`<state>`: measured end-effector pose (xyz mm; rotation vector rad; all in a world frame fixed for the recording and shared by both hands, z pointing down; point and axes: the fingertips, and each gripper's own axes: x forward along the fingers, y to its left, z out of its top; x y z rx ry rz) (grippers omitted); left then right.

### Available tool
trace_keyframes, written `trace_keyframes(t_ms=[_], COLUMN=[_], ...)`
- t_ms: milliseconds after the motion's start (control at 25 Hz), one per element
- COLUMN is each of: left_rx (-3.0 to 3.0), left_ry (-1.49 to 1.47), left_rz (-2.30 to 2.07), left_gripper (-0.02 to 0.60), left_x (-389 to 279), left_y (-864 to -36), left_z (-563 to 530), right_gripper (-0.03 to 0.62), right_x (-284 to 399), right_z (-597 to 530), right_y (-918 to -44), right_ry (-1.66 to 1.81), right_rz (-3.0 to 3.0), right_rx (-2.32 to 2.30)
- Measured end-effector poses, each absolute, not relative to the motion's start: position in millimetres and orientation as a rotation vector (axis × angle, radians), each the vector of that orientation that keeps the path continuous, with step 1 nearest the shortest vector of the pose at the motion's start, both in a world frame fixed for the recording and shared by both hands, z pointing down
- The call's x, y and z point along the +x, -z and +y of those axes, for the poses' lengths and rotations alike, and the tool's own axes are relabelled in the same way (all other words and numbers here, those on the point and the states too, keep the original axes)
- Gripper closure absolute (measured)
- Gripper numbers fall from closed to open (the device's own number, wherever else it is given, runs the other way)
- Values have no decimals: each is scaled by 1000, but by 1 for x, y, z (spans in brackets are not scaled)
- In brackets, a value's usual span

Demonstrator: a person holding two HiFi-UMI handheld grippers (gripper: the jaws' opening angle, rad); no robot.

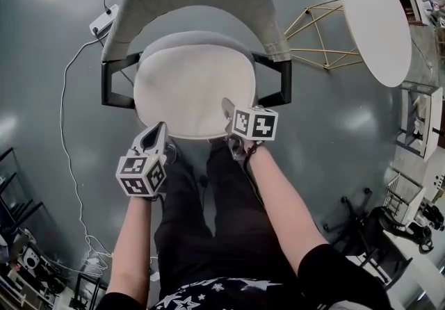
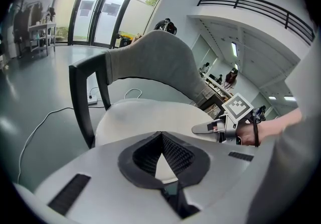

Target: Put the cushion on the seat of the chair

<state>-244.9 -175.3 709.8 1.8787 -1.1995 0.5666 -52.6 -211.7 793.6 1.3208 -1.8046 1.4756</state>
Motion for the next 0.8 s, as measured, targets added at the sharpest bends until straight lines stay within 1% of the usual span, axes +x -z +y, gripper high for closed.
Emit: trace_keyframes(t_ms=[80,240,440,640,800], left_rx=[1873,1861,1848,1845,1851], left_ry=[-564,-573,-579,-575,-575], left_rz=[-1202,-1203,-1209,-1214,-1221], left_gripper=[574,574,574,575,574], left_x=[-240,-233,-224,-219,-215], left_y=[-712,-717,-719,-717,-714], left_z=[-178,-177,-173,-170,-169], right_gripper=[493,424,368,324,304], right_x=[-48,-36,-26,-16,-3], right_z=[-211,-213,-215,-207,-198], right_y=[-800,-810,-814,-817,-817], right_ry=[-1479,-1499,-1588,-1646,-1633], right_rz=[-1800,-1778,-1800,-1786,-1762], right_rx=[1312,1320,1326,1336,1379])
